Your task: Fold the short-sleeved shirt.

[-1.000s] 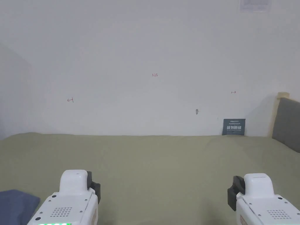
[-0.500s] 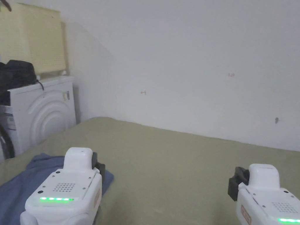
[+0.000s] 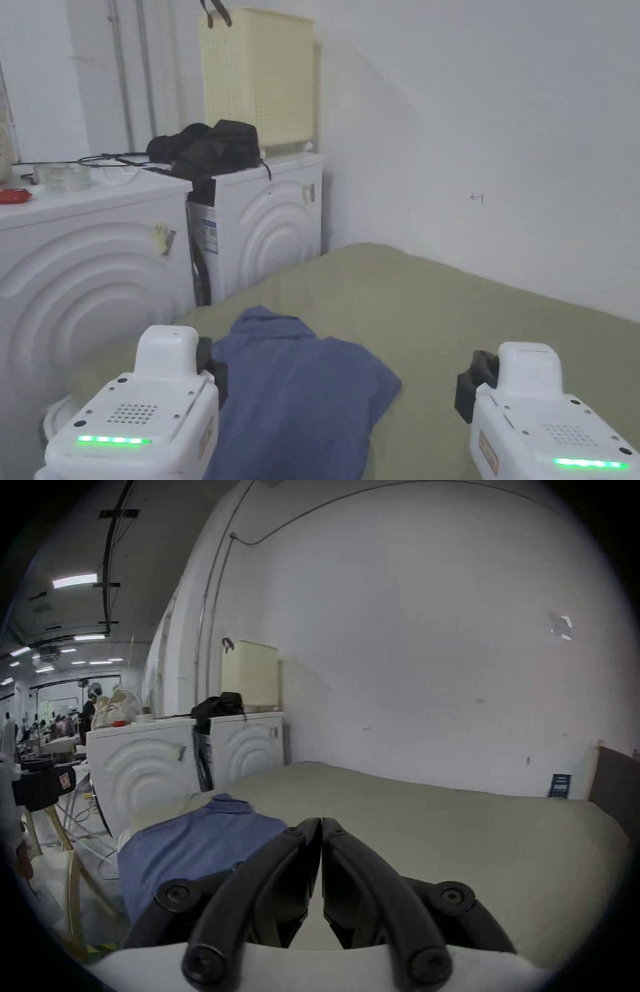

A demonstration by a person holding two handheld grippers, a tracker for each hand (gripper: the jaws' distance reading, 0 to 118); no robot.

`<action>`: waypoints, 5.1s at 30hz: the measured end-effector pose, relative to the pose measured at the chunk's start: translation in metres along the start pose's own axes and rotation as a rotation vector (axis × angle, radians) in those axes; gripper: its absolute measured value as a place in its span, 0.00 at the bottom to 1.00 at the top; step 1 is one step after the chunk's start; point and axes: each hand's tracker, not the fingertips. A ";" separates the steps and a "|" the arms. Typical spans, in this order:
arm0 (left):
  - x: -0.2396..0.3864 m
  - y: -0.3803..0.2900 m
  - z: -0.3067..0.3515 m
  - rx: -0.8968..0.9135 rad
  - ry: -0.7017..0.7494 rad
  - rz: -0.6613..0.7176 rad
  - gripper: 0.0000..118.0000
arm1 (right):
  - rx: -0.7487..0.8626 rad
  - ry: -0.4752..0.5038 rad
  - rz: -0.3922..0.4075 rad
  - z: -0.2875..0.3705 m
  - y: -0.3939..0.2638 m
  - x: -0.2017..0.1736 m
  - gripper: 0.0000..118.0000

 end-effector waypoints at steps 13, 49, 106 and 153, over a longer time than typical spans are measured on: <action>0.065 0.032 -0.290 -0.707 -0.332 -0.159 0.00 | -0.042 -0.053 -0.001 -0.094 -0.050 0.019 0.06; 0.157 0.059 -0.298 -0.760 -0.603 -0.024 0.00 | -0.109 -0.276 0.018 -0.023 -0.070 0.144 0.06; 0.274 -0.024 -0.036 -0.320 -0.661 -0.044 0.00 | -0.168 -0.780 -0.064 0.228 -0.070 0.339 0.07; 0.470 -0.085 -0.250 -1.007 -0.648 -0.390 0.01 | -0.578 -0.593 -0.384 0.171 -0.145 0.431 0.96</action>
